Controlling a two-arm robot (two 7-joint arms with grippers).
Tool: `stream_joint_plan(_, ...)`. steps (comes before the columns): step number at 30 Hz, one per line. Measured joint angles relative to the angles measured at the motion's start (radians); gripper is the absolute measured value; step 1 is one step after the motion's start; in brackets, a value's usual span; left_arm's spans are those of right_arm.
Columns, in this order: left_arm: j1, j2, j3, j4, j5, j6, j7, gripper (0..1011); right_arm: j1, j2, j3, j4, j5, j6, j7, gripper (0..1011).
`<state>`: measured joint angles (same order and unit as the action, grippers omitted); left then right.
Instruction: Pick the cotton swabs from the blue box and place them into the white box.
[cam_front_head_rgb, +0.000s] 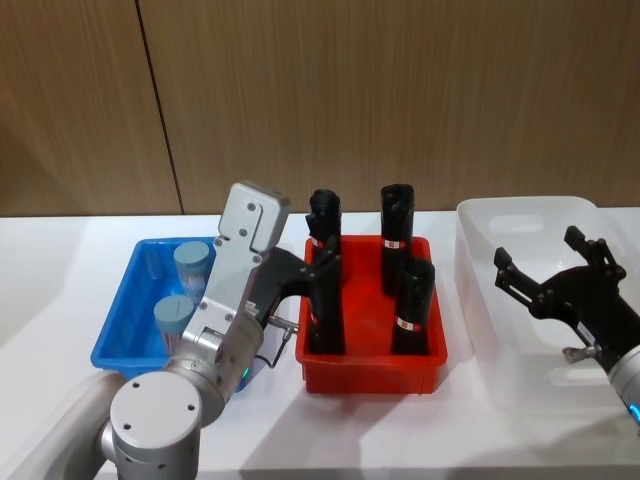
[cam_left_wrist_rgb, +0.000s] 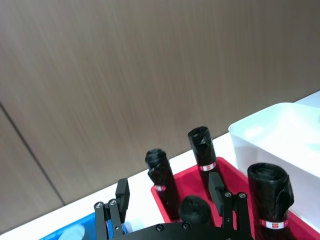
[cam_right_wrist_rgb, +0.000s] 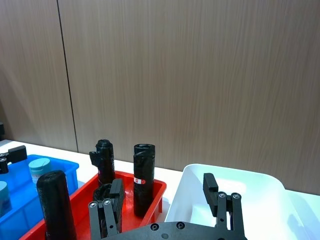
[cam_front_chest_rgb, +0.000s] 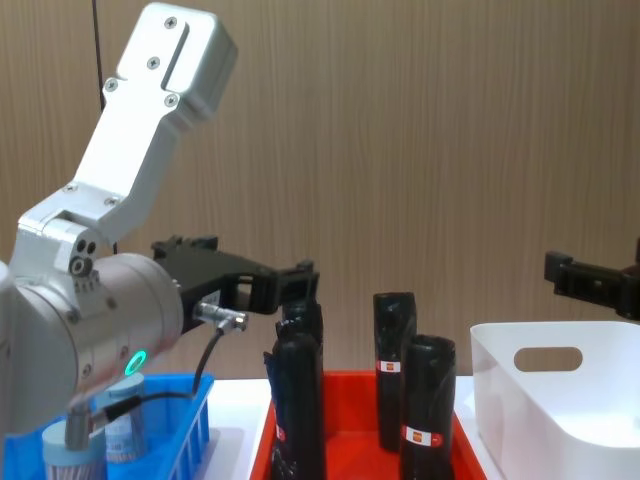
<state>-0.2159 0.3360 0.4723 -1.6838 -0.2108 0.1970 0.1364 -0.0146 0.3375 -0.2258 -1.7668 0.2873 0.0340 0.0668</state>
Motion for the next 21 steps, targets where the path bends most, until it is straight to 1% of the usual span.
stream_joint_plan(3, 0.014, 0.0, -0.002, -0.024, -0.019, 0.044, 0.042, 1004, 0.0, 0.0, 0.0, 0.0, 0.0, 0.0, 0.0, 1002)
stream_joint_plan(6, 0.023, 0.002, -0.006, -0.039, -0.03, 0.068, 0.064, 1004, 0.0, 0.0, 0.0, 0.0, 0.0, 0.0, 0.0, 1002)
stream_joint_plan(7, 0.03, 0.006, -0.011, -0.05, -0.039, 0.084, 0.08, 1004, 0.0, 0.0, 0.0, 0.0, 0.0, 0.0, 0.0, 1002)
stream_joint_plan(11, 0.045, 0.014, -0.021, -0.072, -0.063, 0.118, 0.116, 1004, 0.0, 0.0, 0.0, 0.0, 0.0, 0.0, 0.0, 1002)
stream_joint_plan(13, 0.051, 0.018, -0.026, -0.08, -0.071, 0.127, 0.129, 1004, 0.0, 0.0, 0.0, 0.0, 0.0, 0.0, 0.0, 1002)
stream_joint_plan(16, 0.066, 0.027, -0.039, -0.098, -0.097, 0.148, 0.162, 1004, 0.0, 0.0, 0.0, 0.0, 0.0, 0.0, 0.0, 1002)
stream_joint_plan(19, 0.076, 0.035, -0.05, -0.108, -0.116, 0.16, 0.185, 1004, 0.0, 0.0, 0.0, 0.0, 0.0, 0.0, 0.0, 1002)
stream_joint_plan(20, 0.076, 0.035, -0.05, -0.108, -0.116, 0.16, 0.185, 1004, 0.0, 0.0, 0.0, 0.0, 0.0, 0.0, 0.0, 1002)
stream_joint_plan(21, 0.081, 0.038, -0.056, -0.112, -0.127, 0.165, 0.196, 1004, 0.0, 0.0, 0.0, 0.0, 0.0, 0.0, 0.0, 1003)
